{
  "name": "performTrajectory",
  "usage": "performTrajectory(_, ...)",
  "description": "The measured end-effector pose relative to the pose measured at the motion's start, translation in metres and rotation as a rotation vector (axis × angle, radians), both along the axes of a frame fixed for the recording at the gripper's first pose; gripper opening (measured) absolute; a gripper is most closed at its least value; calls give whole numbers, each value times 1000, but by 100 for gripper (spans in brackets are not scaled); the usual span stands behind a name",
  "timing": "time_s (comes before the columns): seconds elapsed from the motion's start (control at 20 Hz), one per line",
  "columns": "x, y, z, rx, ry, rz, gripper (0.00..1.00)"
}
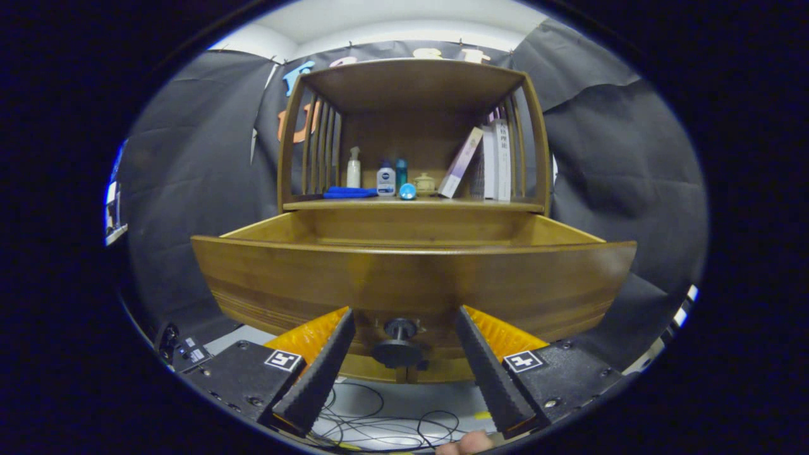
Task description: Pull open the drawer, take out the items inside it, and place them on the countertop above the cabinet.
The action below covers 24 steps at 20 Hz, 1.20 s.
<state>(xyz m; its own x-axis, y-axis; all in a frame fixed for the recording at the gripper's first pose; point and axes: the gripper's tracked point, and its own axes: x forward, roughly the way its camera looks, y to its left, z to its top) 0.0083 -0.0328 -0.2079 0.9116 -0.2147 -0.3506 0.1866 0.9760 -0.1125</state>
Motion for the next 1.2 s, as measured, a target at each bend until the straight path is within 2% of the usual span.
performTrajectory(0.5,6,-2,-3,-65,-23,-48,100)
performTrajectory(0.6,11,-2,-5,-69,-21,-46,100)
performTrajectory(0.75,18,-1,-4,-3,-12,-39,99)
performTrajectory(1.2,38,-4,-5,-47,-5,-34,99)
